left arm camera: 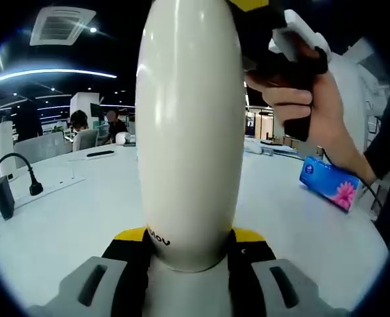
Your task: Grasp the water cup twist off the cup lid place the cup lid on the table
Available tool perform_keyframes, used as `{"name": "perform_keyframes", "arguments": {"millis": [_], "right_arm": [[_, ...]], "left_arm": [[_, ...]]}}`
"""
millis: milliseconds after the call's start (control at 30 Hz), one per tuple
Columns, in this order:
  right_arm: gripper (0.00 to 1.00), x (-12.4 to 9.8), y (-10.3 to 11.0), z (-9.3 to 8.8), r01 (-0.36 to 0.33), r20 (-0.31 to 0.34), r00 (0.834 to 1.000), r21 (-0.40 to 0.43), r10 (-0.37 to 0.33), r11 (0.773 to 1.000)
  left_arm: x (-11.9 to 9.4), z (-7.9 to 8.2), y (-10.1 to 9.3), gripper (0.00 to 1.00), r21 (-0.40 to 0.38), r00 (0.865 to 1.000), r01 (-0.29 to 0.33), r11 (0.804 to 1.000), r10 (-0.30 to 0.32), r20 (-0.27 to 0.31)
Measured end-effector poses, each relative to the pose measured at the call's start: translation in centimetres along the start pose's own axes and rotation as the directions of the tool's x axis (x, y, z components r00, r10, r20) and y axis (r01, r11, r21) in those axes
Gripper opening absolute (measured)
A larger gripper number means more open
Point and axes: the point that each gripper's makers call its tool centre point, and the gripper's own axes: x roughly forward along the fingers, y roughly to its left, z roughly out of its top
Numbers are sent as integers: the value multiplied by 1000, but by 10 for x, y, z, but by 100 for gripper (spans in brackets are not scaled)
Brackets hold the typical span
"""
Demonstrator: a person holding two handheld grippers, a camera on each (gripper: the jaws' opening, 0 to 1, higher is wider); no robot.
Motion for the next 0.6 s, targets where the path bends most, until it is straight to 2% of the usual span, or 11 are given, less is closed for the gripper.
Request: {"name": "perform_keyframes", "arguments": {"millis": [600], "right_arm": [[45, -3, 4, 2, -148, 39, 988, 34, 147, 988]], "left_arm": [[0, 1, -1, 48, 1, 1000, 2, 1000, -2, 1]]}}
